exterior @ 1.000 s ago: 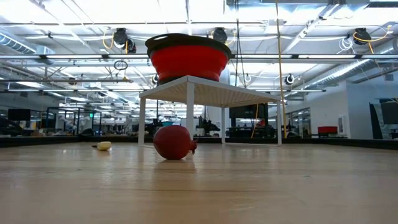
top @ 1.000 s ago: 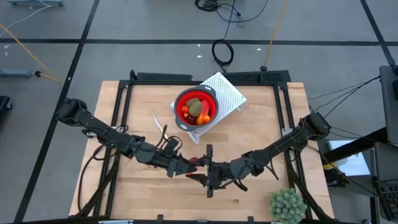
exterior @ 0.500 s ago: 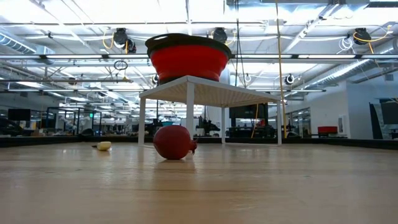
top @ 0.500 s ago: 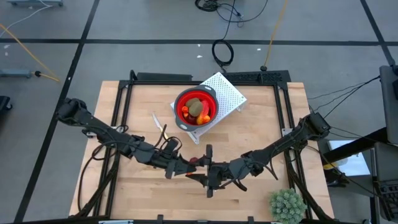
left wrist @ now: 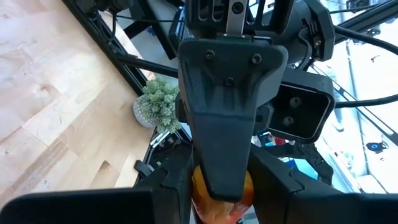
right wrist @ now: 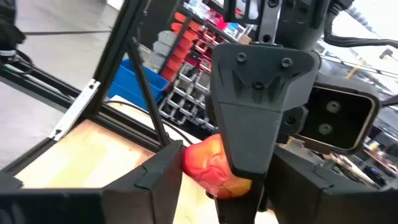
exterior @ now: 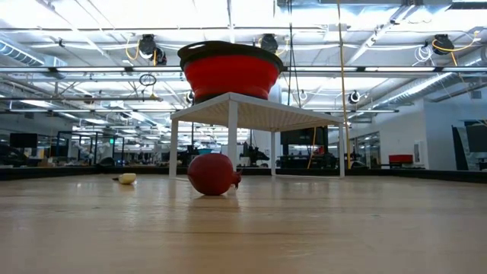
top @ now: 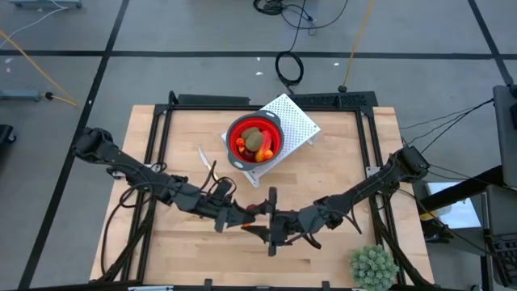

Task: Pick & Place Fruit
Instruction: Put the peach into the red strainer bowl on the shelf

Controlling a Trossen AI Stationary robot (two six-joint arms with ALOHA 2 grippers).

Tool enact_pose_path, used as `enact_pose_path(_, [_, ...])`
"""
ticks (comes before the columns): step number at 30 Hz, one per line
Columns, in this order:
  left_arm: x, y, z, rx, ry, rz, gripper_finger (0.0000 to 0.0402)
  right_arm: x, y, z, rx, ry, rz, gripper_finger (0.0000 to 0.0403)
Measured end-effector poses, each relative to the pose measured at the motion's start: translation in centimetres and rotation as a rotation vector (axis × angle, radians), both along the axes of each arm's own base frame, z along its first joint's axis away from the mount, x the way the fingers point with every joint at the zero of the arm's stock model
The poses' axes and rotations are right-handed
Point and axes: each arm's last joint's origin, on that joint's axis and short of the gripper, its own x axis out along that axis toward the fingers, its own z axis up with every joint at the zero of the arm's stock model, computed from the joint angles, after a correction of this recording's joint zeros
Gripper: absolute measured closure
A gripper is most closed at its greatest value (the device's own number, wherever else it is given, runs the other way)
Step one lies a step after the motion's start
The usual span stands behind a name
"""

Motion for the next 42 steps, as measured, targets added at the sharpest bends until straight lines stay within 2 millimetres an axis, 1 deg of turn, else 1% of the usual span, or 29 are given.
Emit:
enact_pose_path(6, [0.0,0.0,-0.1,0.002,0.003,0.001,0.0284,0.0,-0.1,0.0,0.001,0.000,-0.049,0.0167])
enact_pose_path(10, [0.0,0.0,-0.1,0.007,0.002,-0.005,0.0284,-0.2,0.3,0.0,0.033,0.000,-0.045,0.0148])
enact_pose_path(14, [0.0,-0.1,-0.1,0.010,0.003,-0.011,0.0284,-0.7,0.9,0.2,0.089,-0.004,-0.030,0.0140])
enact_pose_path(19, [0.0,0.0,-0.1,0.010,0.003,-0.011,0.0284,-1.1,1.7,0.1,0.097,0.010,-0.018,0.0141])
enact_pose_path(26, [0.0,0.0,-0.1,0.011,0.003,-0.006,0.0284,-2.3,2.8,0.2,0.080,0.018,-0.135,0.0136])
enact_pose_path(30, [0.0,0.0,-0.2,0.016,0.012,-0.001,0.0284,-3.5,3.4,0.7,0.070,0.058,-0.112,0.0138])
enact_pose_path(36, [0.0,0.1,-0.3,0.036,0.018,0.031,0.0284,-5.4,3.9,1.7,0.126,0.104,-0.080,0.0153])
enact_pose_path(39, [0.1,0.2,-0.3,0.060,0.012,0.059,0.0284,-6.4,3.8,2.0,0.176,0.152,-0.074,0.0170])
enact_pose_path(42, [0.2,0.5,-0.3,0.101,0.005,0.093,0.0284,-7.7,3.5,2.6,0.226,0.201,-0.071,0.0200])
